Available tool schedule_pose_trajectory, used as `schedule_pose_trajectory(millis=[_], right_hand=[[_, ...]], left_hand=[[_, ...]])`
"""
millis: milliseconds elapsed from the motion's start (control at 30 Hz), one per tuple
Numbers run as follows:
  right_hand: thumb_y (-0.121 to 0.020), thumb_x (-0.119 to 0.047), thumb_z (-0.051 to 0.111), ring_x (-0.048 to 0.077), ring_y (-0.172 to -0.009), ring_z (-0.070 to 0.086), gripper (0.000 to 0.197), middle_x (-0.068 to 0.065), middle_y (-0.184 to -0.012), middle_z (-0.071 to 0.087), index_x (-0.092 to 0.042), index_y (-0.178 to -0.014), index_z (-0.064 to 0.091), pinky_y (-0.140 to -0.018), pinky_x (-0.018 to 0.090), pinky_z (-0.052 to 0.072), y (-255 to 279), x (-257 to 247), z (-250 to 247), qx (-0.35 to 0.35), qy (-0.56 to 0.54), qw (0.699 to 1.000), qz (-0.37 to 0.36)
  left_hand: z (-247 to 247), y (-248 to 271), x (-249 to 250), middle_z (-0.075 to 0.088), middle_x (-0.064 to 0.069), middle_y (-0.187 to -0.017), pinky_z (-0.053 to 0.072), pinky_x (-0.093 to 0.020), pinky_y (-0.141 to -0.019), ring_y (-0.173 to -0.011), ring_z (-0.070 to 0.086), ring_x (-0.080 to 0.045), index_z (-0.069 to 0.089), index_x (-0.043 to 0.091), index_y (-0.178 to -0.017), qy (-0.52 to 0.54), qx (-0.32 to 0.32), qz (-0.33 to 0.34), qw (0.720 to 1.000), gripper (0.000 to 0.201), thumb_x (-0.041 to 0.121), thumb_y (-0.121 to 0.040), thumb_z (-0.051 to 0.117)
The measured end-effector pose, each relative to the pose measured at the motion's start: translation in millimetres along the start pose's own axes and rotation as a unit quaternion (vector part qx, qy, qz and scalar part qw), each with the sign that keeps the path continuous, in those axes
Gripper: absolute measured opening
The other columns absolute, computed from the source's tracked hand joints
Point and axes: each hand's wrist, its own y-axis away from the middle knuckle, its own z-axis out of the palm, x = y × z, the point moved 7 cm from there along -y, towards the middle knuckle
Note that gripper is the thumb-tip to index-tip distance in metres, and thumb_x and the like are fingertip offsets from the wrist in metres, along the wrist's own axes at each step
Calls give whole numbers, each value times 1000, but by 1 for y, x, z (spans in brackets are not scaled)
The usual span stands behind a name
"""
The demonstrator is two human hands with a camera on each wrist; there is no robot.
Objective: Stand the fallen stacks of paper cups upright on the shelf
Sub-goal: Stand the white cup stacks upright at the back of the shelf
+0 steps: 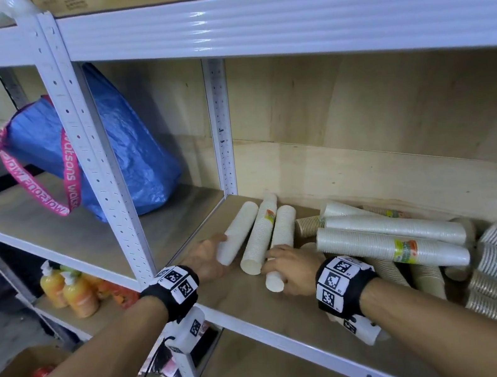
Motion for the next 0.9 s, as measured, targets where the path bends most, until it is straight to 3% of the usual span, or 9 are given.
schedule_pose_trajectory(millis=[133, 267, 367, 433, 533, 600, 700, 900], right_hand=[[-82, -21, 68, 23, -117, 49, 43, 5, -121, 53, -16, -123, 59, -100, 40, 41, -3, 3, -33, 47, -84, 995, 5], [-81, -22, 70, 20, -105, 57, 32, 2, -114, 62, -13, -111, 63, -94, 41, 46, -6, 15, -74, 130, -138, 982, 13], [-82, -24, 72, 19, -106, 60, 37, 0, -117, 63, -21, -118, 62, -92, 37, 48, -8, 30, -99, 184, -159, 968, 57], [-84, -23, 70, 21, -99, 63, 31, 1, -109, 66, -19, -114, 62, -85, 34, 51, -10, 40, -114, 214, -165, 960, 75], [-86, -22, 67, 23, -93, 64, 27, 3, -104, 68, -18, -112, 61, -79, 33, 53, -10, 56, -138, 267, -170, 942, 113], [-87, -22, 64, 25, -95, 63, 30, 6, -106, 68, -17, -116, 59, -82, 34, 53, -9, 66, -154, 291, -180, 929, 138], [-88, -21, 63, 27, -98, 63, 37, 9, -111, 66, -13, -123, 56, -83, 30, 49, -8, 75, -181, 312, -161, 925, 149], [-91, -20, 60, 24, -95, 62, 26, 7, -108, 65, -10, -115, 57, -78, 26, 46, -13, 82, -239, 361, -159, 907, 144]], left_hand=[[-30, 0, 14, 56, -7, -130, 50, -33, -91, -112, 58, -25, 44, 27, -141, -17, 27, 5, 999, 68, 28, -80, 72], [-64, -2, 34, 62, -7, -122, 51, -30, -83, -100, 61, -22, 53, 21, -135, -21, 64, 25, 997, 59, 26, -79, 71], [-87, -4, 49, 67, -9, -113, 52, -28, -78, -90, 62, -20, 59, 17, -131, -4, 101, 41, 994, 53, 21, -80, 71], [-100, -7, 59, 68, -8, -111, 54, -28, -81, -90, 63, -20, 60, 16, -129, 14, 121, 55, 991, 50, 17, -80, 71], [-119, -12, 72, 67, -7, -110, 53, -27, -74, -87, 61, -19, 62, 18, -121, 44, 152, 73, 985, 41, 16, -82, 70], [-130, -17, 79, 66, -7, -112, 51, -27, -73, -90, 61, -21, 61, 20, -121, 65, 169, 80, 980, 39, 16, -83, 69], [-149, -22, 89, 65, -8, -120, 51, -30, -84, -106, 62, -25, 60, 19, -126, 88, 193, 101, 972, 43, 14, -85, 69], [-182, -48, 98, 64, -5, -128, 51, -29, -92, -113, 61, -20, 59, 14, -129, 137, 199, 101, 965, 43, 12, -87, 70]])
